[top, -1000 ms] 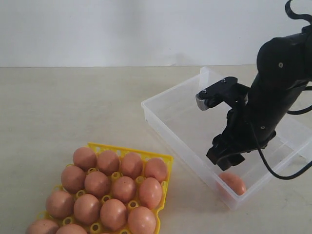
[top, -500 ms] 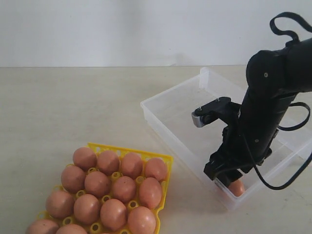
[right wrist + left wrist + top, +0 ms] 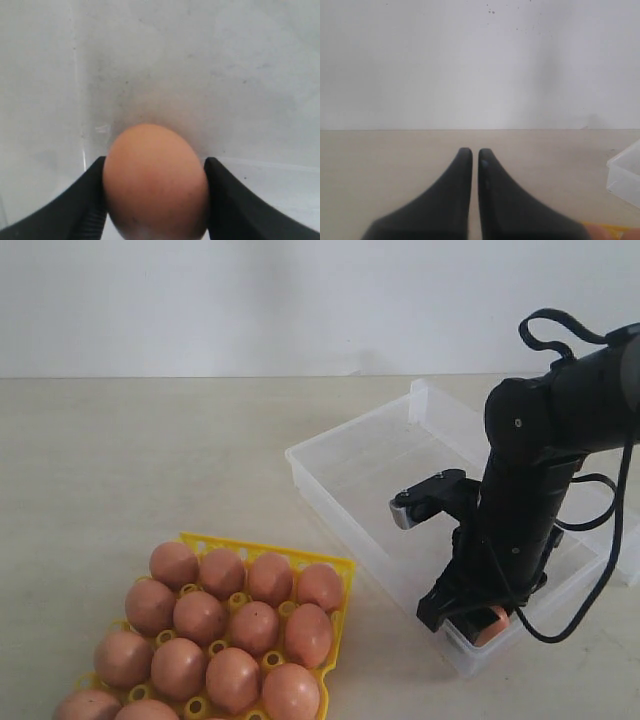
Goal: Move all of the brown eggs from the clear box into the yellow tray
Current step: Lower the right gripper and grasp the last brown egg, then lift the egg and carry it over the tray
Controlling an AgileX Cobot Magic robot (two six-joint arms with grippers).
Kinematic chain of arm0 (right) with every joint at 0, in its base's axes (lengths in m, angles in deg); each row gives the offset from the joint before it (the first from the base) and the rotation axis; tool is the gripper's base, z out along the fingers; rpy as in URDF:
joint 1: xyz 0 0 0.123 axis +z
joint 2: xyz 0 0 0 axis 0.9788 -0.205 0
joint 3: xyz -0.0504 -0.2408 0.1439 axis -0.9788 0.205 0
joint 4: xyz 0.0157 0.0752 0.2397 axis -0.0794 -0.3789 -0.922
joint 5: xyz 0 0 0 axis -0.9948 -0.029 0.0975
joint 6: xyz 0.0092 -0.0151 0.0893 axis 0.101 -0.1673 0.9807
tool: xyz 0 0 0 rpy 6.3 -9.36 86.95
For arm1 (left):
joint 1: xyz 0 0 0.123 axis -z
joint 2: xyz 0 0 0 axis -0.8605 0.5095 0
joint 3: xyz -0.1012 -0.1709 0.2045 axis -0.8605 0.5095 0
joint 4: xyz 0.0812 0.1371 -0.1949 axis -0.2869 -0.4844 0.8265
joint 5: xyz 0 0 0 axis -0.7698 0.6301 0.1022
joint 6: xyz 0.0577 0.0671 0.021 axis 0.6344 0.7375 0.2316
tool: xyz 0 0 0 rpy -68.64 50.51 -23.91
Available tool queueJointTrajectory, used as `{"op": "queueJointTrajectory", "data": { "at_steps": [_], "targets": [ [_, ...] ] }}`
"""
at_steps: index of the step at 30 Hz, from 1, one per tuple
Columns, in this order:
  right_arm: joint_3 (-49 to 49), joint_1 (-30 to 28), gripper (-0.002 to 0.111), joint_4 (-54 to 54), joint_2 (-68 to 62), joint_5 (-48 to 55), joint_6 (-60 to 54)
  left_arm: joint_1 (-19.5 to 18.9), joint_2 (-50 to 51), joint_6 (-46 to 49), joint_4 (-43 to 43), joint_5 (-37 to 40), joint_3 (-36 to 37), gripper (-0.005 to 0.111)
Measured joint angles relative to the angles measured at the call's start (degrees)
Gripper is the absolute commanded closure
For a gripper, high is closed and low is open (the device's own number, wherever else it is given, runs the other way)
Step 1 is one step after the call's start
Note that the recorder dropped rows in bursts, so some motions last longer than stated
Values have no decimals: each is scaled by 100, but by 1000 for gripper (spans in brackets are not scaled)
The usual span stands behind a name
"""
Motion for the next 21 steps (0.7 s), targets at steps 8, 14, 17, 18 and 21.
{"op": "queueJointTrajectory", "data": {
  "at_steps": [8,14,17,18,21],
  "targets": [
    [0,0,108,313,98,-444,479,0,0,0,0,0,0,103],
    [11,0,108,1101,1162,-2291,2103,0,0,0,0,0,0,103],
    [11,87,108,1167,1952,-3794,2382,0,0,0,0,0,0,103],
    [11,140,108,1200,2172,-4239,2358,0,0,0,0,0,0,103],
    [11,344,108,1267,2883,-5743,1906,0,0,0,0,0,0,103]
  ]
}}
